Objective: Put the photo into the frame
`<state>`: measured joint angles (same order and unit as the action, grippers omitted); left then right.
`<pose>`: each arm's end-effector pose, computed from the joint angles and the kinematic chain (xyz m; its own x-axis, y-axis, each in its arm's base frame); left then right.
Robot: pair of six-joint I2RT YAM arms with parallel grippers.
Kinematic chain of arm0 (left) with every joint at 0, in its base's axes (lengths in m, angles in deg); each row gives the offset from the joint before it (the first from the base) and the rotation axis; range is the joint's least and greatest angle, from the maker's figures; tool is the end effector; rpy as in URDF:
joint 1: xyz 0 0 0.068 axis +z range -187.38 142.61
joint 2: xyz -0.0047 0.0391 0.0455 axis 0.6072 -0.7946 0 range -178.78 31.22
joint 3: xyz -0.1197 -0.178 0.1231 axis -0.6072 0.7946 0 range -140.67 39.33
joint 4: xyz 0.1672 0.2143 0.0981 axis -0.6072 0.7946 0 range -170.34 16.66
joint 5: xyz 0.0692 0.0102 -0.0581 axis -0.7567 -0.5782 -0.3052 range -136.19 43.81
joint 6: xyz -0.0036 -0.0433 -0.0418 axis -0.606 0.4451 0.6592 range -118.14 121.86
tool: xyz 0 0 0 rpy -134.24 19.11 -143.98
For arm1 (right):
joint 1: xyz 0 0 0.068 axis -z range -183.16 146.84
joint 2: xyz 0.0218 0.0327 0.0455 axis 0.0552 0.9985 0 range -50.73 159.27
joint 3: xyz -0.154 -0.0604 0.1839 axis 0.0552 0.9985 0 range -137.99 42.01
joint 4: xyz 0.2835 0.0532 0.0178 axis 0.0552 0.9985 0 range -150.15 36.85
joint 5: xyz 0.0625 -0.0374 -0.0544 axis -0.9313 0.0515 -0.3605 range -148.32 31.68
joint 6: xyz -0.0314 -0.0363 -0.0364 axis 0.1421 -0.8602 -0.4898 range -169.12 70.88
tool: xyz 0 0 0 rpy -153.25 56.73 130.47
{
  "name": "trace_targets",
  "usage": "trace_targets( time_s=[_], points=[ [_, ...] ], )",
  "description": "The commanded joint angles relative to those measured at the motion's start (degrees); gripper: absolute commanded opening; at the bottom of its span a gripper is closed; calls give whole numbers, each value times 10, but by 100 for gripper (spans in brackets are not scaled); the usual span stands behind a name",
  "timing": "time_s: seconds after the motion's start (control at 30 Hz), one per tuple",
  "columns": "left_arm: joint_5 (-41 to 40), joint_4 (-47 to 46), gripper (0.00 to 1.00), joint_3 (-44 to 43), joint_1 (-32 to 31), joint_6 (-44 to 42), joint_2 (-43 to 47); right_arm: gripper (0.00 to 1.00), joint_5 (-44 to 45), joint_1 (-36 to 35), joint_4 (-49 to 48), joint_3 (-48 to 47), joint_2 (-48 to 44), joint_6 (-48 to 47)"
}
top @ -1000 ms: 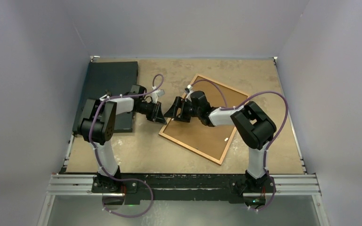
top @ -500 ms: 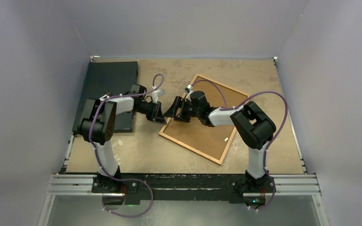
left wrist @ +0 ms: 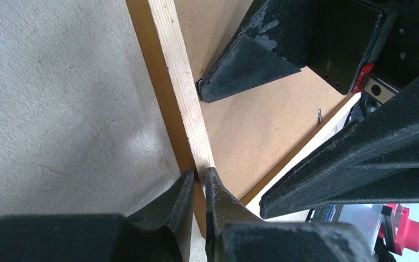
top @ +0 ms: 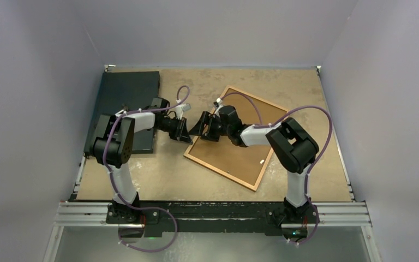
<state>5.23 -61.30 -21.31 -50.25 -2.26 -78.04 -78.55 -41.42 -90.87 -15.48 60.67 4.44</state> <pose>0.3464 -0.1149 0.0775 -0.8686 0.2444 -0.4311 0.4923 0.5256 -0.6939 0.3228 0.2740 0.1029 -0.8518 0.2896 -0.4365 -0.2447 0.5168 0.8204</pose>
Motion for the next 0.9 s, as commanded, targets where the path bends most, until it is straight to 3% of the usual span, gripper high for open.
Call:
trace_targets(
  time_s=[0.0,0.2,0.37,0.63,0.87],
  points=[
    [-39,35,0,-3,-5,-31,-9,83,4,-9,26,-18,-1,-5],
    [-40,93,1,-49,0,-64,1,91,5,23,77,-30,-77,-23],
    [-68,105,6,-88,1,-85,2,99,68,123,152,-11,-152,-51],
    [-110,77,5,-104,1,-90,-26,99,365,306,345,46,-288,-51],
    [-113,63,5,-85,-3,-99,-33,99,415,397,316,111,-317,-24]
  ],
)
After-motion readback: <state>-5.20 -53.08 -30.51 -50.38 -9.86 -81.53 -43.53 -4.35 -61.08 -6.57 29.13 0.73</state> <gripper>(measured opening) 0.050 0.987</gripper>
